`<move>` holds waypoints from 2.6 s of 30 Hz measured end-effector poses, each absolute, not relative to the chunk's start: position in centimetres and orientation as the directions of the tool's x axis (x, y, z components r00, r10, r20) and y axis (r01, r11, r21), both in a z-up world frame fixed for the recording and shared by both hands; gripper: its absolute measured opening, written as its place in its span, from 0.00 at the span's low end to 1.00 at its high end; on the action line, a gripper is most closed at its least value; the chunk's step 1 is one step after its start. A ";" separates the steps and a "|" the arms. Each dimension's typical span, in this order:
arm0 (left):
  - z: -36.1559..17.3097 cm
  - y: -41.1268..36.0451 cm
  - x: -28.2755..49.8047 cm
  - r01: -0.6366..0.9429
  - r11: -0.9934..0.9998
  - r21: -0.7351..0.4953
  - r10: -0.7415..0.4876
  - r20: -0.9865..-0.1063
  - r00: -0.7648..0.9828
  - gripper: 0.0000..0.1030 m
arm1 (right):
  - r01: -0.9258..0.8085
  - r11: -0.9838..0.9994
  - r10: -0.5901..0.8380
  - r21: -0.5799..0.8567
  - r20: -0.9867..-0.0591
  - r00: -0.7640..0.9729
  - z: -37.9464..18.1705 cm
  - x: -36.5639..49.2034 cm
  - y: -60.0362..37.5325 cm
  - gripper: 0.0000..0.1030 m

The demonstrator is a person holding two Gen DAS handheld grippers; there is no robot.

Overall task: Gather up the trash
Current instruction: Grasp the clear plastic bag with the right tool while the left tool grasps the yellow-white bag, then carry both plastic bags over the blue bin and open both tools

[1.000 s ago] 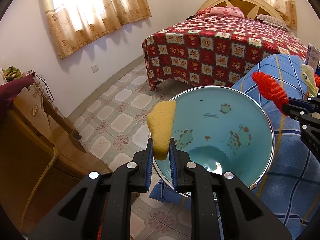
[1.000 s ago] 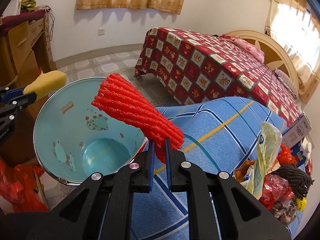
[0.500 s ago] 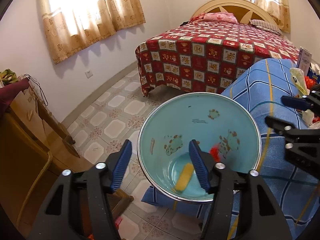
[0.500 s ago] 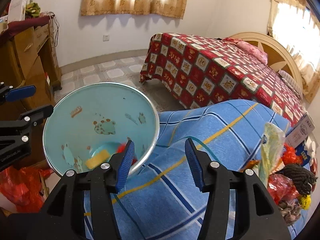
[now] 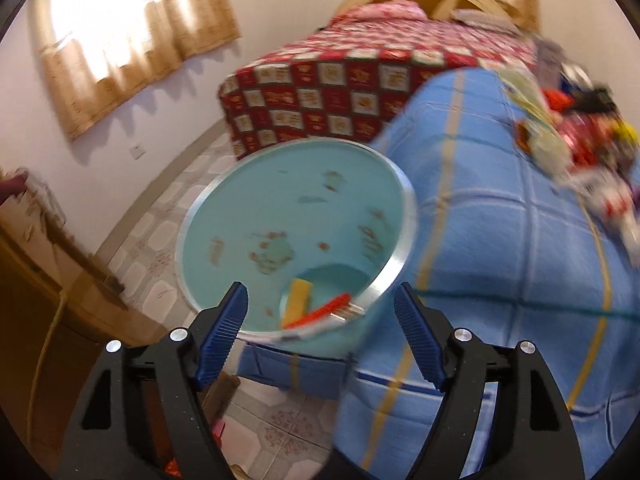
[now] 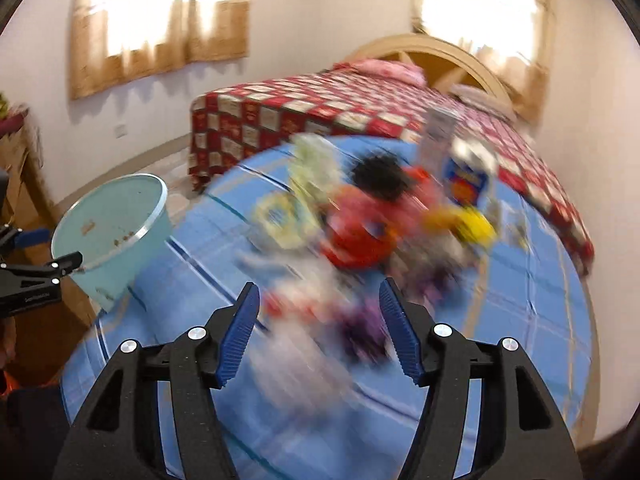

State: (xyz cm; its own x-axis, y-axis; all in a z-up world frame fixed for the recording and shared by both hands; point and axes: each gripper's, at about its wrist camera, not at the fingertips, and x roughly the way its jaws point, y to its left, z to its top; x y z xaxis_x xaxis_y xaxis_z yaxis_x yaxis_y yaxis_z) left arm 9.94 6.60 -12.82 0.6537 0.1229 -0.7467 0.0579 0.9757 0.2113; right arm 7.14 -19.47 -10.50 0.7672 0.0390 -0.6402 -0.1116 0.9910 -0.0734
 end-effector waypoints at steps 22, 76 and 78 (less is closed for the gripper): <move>-11.9 5.2 9.7 0.059 0.973 0.224 0.129 -0.736 0.665 0.72 | -0.216 0.975 0.195 0.048 -0.645 0.739 -12.2 5.0 -18.8 0.24; -7.7 -1.8 12.6 0.176 0.956 0.234 0.035 -0.687 0.726 0.26 | -0.043 0.999 0.041 0.004 -0.445 0.894 -6.4 6.7 -26.2 0.24; -7.7 -0.3 12.5 0.151 0.959 0.240 0.058 -0.689 0.723 0.26 | -0.065 0.998 0.057 -0.001 -0.443 0.895 -6.2 7.0 -25.2 0.24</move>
State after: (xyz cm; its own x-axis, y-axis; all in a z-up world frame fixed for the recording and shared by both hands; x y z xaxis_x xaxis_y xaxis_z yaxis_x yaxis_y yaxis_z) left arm 12.46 -0.25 -7.74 0.7226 0.0584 -0.6888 0.1510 0.9590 0.2398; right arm 7.03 -25.17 -6.16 0.8947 0.0574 -0.4429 -0.0646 0.9979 -0.0013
